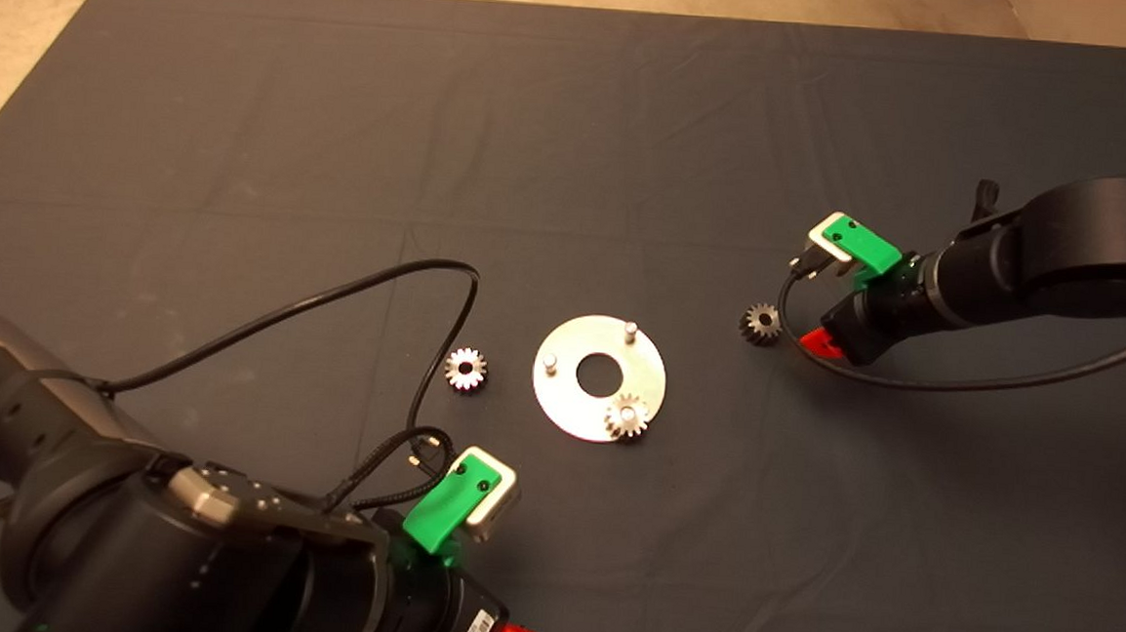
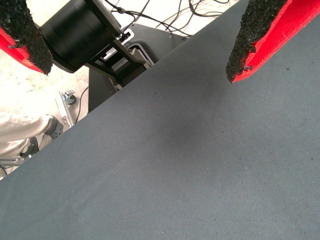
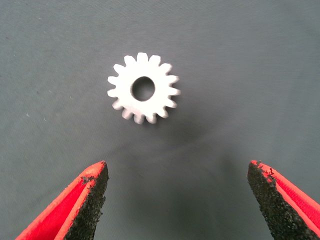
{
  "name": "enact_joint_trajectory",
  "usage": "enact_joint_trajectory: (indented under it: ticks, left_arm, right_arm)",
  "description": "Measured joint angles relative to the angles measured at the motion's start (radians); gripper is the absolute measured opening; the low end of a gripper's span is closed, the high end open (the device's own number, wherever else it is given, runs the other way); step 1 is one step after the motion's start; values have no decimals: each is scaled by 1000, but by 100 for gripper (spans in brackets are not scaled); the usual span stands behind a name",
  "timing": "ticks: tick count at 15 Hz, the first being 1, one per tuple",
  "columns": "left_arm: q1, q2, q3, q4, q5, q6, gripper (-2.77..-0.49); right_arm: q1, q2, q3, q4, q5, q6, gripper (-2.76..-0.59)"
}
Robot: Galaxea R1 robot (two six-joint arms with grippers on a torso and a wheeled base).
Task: Install three planetary gears onto the carrier pins
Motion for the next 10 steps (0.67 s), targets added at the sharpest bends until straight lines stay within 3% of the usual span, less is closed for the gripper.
enact_joint_trajectory:
  ticks: [3,5,7,10]
  left_arm:
    - [0,2,0,0,0,0,-76]
    - [0,2,0,0,0,0,-76]
    - [0,2,0,0,0,0,-76]
    - [0,2,0,0,0,0,-76]
  right_arm:
    - [-22,20,-23,11,56,0,-131]
    - [-24,44,-47,17,78,0,-131]
    - [-24,68,-77,17,87,-2,-131]
    - [-24,84,-97,18,87,-33,-131]
